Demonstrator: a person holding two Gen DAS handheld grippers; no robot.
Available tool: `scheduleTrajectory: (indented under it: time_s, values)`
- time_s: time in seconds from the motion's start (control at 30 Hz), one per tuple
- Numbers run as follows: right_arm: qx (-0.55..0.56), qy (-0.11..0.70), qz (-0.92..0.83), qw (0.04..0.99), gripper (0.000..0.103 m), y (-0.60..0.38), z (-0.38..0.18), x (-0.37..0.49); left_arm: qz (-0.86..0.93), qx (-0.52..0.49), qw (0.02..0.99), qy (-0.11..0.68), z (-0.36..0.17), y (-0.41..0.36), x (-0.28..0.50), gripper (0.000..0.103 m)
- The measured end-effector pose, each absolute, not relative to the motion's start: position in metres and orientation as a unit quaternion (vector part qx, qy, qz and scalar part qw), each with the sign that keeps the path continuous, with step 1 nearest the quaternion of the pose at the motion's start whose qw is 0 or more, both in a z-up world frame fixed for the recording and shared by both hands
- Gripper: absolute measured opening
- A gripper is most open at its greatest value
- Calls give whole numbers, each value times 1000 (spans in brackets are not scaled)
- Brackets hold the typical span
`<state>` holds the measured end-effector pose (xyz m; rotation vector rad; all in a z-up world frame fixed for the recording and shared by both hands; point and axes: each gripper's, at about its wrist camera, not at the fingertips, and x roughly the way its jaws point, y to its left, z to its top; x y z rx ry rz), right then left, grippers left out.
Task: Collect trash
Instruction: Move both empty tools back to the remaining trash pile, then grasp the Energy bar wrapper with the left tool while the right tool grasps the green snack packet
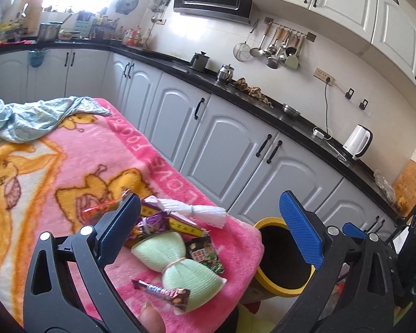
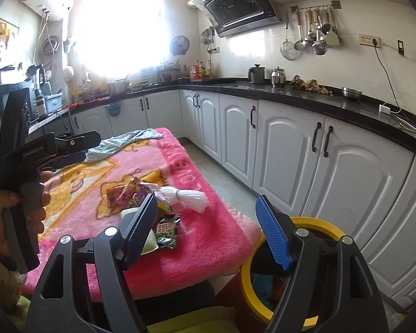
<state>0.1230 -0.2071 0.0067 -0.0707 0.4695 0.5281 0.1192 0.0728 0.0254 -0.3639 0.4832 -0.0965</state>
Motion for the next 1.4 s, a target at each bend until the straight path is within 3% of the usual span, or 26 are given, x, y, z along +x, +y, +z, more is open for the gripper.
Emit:
scheduleTrajectory:
  time_s: [0.5,1.1,1.4]
  values:
    - [-68,251,287,922,71,-171,-9,122,-31,-145,952,267,4,93,98,92]
    - [-58,345,295,889,71,-147,-60,178,-71,-82,928,357,-57,73,89,92]
    - [-50,379,311,870,64,-133,-80,201,-78,-72,915,389,-78,56,100,72]
